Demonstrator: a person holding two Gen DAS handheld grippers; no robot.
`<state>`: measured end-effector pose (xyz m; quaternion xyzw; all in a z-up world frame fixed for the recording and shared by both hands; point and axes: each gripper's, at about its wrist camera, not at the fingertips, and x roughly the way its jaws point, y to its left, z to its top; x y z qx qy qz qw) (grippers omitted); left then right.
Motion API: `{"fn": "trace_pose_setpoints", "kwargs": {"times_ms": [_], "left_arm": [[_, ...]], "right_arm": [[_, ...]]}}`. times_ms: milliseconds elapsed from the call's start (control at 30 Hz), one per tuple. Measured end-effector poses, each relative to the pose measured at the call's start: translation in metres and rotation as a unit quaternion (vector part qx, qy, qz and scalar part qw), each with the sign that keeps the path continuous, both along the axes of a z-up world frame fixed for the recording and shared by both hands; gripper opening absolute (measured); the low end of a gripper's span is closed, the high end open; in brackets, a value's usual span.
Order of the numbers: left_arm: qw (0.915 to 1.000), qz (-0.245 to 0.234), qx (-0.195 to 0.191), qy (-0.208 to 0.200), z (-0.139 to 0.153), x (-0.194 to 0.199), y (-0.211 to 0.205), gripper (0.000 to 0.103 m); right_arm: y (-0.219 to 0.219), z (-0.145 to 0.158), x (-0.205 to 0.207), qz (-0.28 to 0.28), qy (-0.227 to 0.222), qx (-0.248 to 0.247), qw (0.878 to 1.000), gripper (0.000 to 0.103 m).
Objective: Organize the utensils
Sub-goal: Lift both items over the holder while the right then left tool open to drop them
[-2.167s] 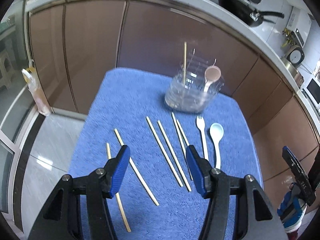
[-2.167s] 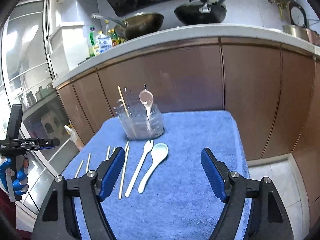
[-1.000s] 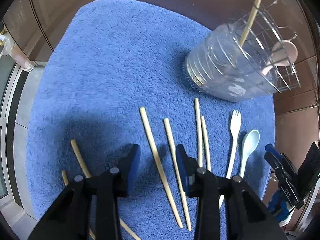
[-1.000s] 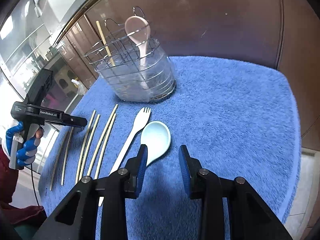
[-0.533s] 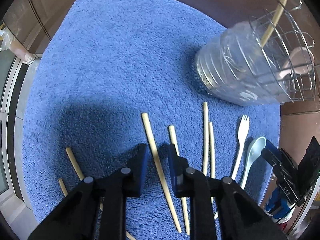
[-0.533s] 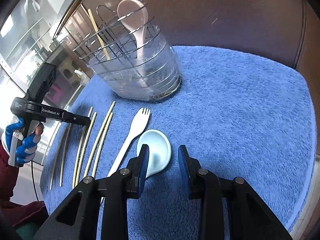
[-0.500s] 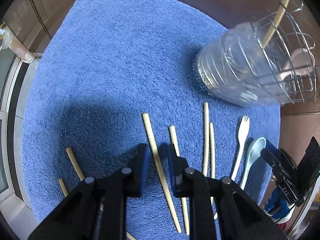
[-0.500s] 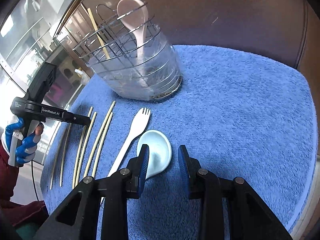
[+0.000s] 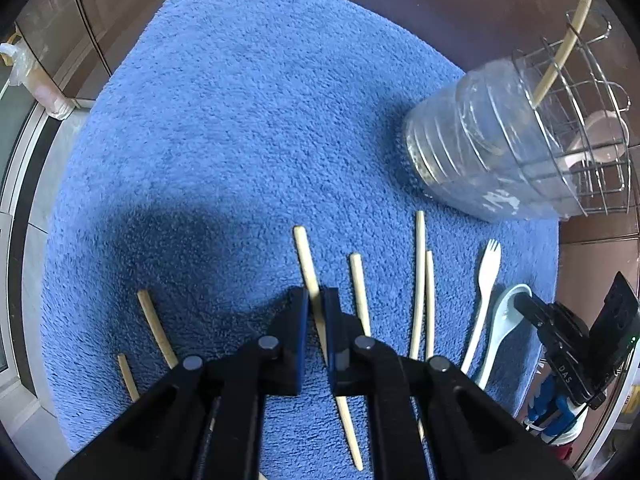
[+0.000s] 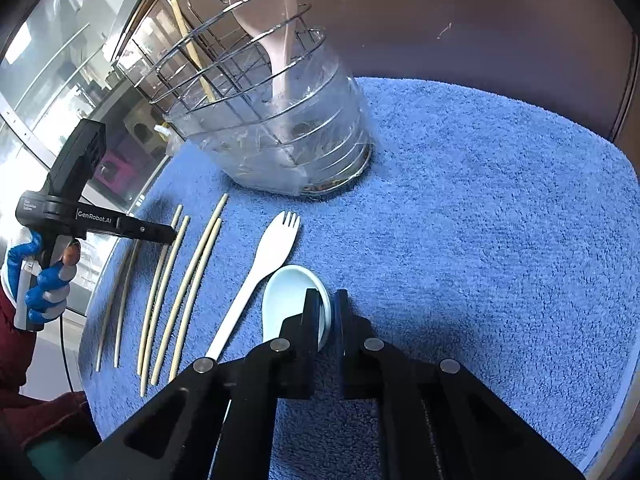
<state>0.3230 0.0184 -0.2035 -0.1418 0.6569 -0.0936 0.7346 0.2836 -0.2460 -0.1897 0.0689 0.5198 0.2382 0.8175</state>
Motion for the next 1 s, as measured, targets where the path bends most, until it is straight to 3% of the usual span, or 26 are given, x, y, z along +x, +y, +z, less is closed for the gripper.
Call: {"fn": "trace_pose_setpoints", "kwargs": {"times_ms": [267,567,767,1000], "left_arm": [[0.9989,0.009,-0.018,-0.043,0.012,-0.025,0.009,0.007],[0.9923,0.009,-0.025,-0.121,0.062,-0.071,0.021,0.006],[0.9835,0.01,-0.035,-0.177,0.102,-0.105,0.026,0.006],[0.9663,0.018,-0.036,-0.254,0.152,-0.145,0.036,0.005]], "right_arm": [[-0.004,0.025,-0.02,-0.007,-0.042,-0.02,0.999,0.006],[-0.009,0.069,-0.068,-0.033,-0.107,-0.063,0.992,0.006],[0.001,0.1,-0.11,-0.045,-0.153,-0.094,0.983,0.006],[0.017,0.139,-0.156,-0.06,-0.213,-0.12,0.968,0.006]]}}
